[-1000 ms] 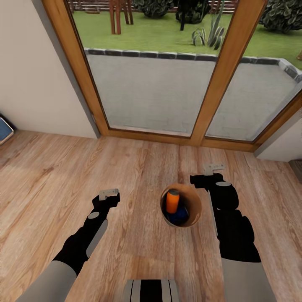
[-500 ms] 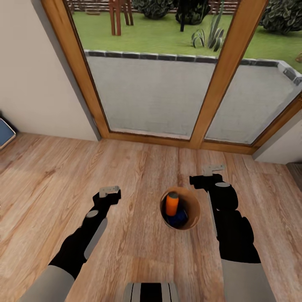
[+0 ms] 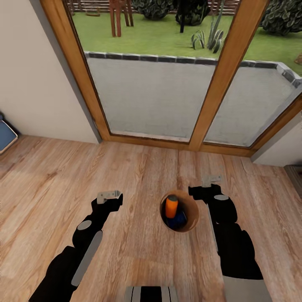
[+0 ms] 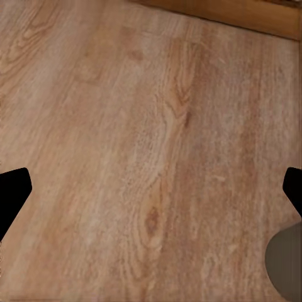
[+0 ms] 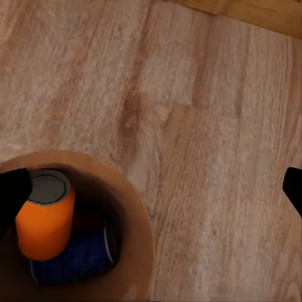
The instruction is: Put the three can of soda from the living room inside the tash can in the kitchen.
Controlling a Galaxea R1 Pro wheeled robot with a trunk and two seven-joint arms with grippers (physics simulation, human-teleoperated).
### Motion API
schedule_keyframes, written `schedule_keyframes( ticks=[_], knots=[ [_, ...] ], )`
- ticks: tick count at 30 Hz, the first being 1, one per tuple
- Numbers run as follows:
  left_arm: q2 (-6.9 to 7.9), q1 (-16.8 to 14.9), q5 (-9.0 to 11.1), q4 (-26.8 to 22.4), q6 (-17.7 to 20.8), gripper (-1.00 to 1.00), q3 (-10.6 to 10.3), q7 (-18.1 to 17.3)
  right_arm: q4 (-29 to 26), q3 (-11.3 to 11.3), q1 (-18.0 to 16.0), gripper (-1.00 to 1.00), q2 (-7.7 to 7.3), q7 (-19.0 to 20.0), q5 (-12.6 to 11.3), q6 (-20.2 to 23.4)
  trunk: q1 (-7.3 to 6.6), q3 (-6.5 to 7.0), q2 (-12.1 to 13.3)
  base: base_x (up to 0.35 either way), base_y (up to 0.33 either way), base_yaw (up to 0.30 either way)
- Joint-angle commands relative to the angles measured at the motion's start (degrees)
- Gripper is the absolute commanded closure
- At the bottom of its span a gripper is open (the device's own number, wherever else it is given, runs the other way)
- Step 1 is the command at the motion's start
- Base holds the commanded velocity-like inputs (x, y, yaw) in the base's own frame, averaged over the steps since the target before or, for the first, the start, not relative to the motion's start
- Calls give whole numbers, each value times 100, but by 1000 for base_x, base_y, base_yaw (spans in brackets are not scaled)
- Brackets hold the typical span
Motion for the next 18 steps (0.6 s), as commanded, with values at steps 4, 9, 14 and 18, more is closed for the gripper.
schedule_keyframes(
  ticks=[4,9,14,18],
  knots=[
    [1,11,0,-24,8,-100,-3,7,0,-52,511,-100,-3,10,-56,-675,-88,72,162,0,0,0],
    [1,175,-5,-21,-20,-100,4,18,0,-347,1048,-100,-18,11,-350,-1516,-198,162,362,0,0,0],
    [56,321,-204,-7,-71,-100,5,33,0,-505,1295,-100,-21,18,-411,-1810,-308,252,563,0,0,0],
    [86,545,-643,11,-192,-100,4,43,0,-596,1590,-100,-26,15,-426,-2256,-396,324,723,0,0,0]
  ],
)
